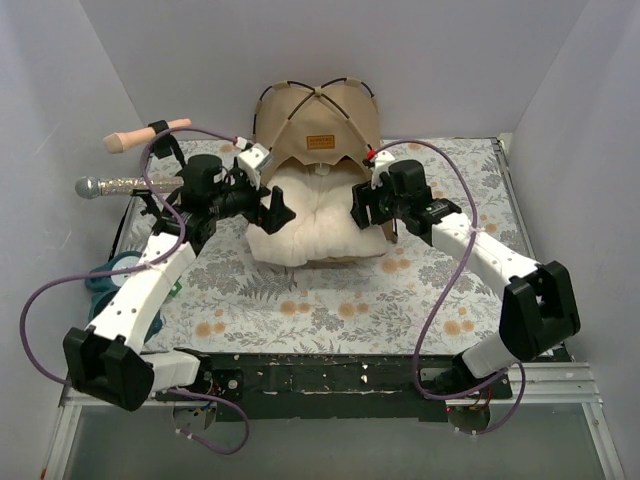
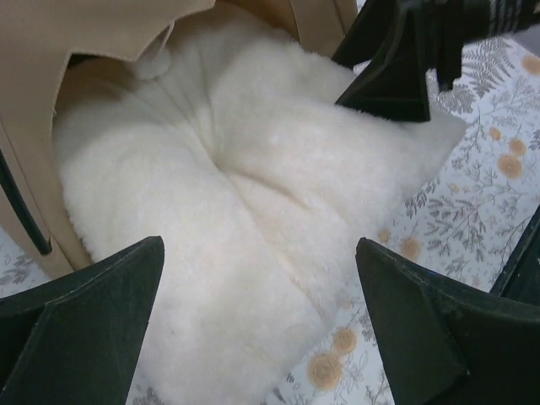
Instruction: Set up the pet tent
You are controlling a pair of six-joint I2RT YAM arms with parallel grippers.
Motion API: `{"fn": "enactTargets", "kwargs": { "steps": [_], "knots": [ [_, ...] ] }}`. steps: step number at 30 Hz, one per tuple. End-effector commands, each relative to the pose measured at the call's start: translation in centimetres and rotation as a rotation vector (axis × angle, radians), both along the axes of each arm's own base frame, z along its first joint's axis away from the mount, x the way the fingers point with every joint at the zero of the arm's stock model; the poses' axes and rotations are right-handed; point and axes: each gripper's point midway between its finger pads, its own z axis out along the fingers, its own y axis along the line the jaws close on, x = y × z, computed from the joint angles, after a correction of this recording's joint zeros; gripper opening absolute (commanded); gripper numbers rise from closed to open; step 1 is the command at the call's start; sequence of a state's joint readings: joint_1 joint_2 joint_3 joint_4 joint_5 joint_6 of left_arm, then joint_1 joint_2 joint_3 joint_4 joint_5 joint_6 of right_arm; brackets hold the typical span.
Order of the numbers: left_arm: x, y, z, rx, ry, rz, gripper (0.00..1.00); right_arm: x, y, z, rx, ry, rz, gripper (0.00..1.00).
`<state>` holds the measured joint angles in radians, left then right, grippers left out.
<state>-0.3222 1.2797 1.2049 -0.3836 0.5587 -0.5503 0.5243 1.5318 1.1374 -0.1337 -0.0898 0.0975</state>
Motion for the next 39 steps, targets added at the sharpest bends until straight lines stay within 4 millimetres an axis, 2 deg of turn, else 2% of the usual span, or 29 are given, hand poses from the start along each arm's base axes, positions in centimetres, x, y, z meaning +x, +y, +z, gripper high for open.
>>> {"fn": "enactTargets", "kwargs": {
  "steps": [1,6,8,11,13,15,18,21,23,24,26,28,29,30,31,33,36,39],
  "knots": [
    [-3.1,1.8,-0.5,0.059,-0.052,-0.029,0.98,-3.1,0.5,4.7,0.032,-0.101,0.188,0.77],
    [-4.7,4.1,-2.1,0.160,0.010,0.023,0.98,-6.5,-1.9,6.2,-0.069,-0.139,0.296,0.82],
    [-5.1,5.0,-3.3,0.208,0.036,0.051,0.98,-8.4,-3.1,5.5,-0.115,-0.117,0.334,0.83],
    [-4.6,7.2,-6.5,0.291,0.115,0.170,0.98,-10.5,-4.7,2.8,-0.160,-0.038,0.328,0.84],
    [-4.3,7.4,-8.0,0.299,0.179,0.212,0.98,-10.4,-5.5,1.2,-0.183,-0.016,0.280,0.84],
    [-4.2,6.7,-8.5,0.258,0.220,0.209,0.98,-10.0,-5.4,-0.1,-0.189,-0.002,0.268,0.84],
    [-4.5,5.6,-9.7,0.209,0.234,0.168,0.98,-9.2,-4.2,-1.8,-0.168,0.052,0.277,0.84],
    [-5.0,4.3,-10.8,0.175,0.237,0.108,0.98,-8.1,-2.5,-2.2,-0.139,0.062,0.308,0.81],
    [-4.6,3.5,-10.7,0.168,0.201,0.091,0.88,-7.1,-1.5,-1.7,-0.116,0.026,0.320,0.70],
    [-4.0,2.9,-10.4,0.162,0.163,0.083,0.82,-6.7,-0.9,-1.1,-0.108,-0.003,0.331,0.61],
    [-2.7,2.1,-10.1,0.165,0.113,0.074,0.62,-5.9,0.3,-0.4,-0.108,-0.051,0.351,0.37],
    [-1.4,1.0,-9.9,0.169,0.074,0.065,0.34,-5.3,1.4,-0.1,-0.124,-0.096,0.367,0.16],
    [-0.6,0.3,-9.7,0.170,0.052,0.056,0.17,-4.8,1.9,0.3,-0.143,-0.128,0.367,0.05],
    [0.1,-0.3,-9.4,0.170,0.027,0.055,0.05,-4.3,2.6,0.7,-0.163,-0.168,0.371,0.01],
    [0.8,-0.9,-9.3,0.175,-0.002,0.056,0.00,-3.7,3.0,0.9,-0.191,-0.204,0.362,0.01],
    [2.3,-2.2,-8.1,0.169,-0.102,0.068,0.00,-2.6,4.0,2.1,-0.226,-0.294,0.338,0.01],
    [4.4,-3.8,-6.3,0.161,-0.260,0.090,0.00,-0.5,4.1,3.6,-0.301,-0.449,0.250,0.01],
    [6.4,-4.0,-5.5,0.162,-0.385,0.150,0.00,1.7,3.5,4.7,-0.361,-0.585,0.157,0.01]
  ]
}}
